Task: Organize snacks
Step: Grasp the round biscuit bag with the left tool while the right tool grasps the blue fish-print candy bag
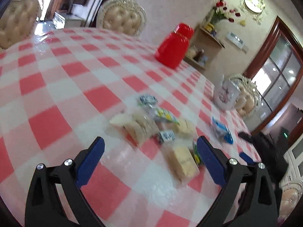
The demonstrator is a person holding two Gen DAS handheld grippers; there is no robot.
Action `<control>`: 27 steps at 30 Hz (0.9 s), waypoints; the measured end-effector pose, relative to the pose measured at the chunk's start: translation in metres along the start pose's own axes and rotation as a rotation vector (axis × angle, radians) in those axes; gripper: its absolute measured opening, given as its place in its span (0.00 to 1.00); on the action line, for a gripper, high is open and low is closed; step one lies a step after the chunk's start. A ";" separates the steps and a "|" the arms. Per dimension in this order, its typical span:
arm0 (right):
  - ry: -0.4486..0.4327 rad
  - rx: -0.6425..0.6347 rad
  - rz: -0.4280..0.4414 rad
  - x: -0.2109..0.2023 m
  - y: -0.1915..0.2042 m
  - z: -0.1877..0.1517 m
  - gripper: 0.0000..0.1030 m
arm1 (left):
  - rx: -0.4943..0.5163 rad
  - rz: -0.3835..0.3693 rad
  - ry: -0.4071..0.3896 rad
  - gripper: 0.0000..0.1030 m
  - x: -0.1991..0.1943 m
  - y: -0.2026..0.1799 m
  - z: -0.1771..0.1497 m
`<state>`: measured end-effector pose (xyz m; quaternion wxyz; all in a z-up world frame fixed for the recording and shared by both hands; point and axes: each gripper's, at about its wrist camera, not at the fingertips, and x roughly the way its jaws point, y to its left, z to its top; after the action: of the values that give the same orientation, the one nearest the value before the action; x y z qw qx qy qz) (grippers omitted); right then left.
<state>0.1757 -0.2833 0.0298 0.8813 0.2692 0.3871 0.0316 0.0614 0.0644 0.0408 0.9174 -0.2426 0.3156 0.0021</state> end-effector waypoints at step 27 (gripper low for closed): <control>0.065 -0.152 -0.116 -0.045 0.007 -0.068 0.54 | 0.324 -0.007 0.197 0.95 0.027 -0.049 -0.033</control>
<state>0.0977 -0.2588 0.0254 0.8866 0.1776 0.4268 0.0187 0.0722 0.0023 0.0245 0.9090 -0.0919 0.3994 -0.0756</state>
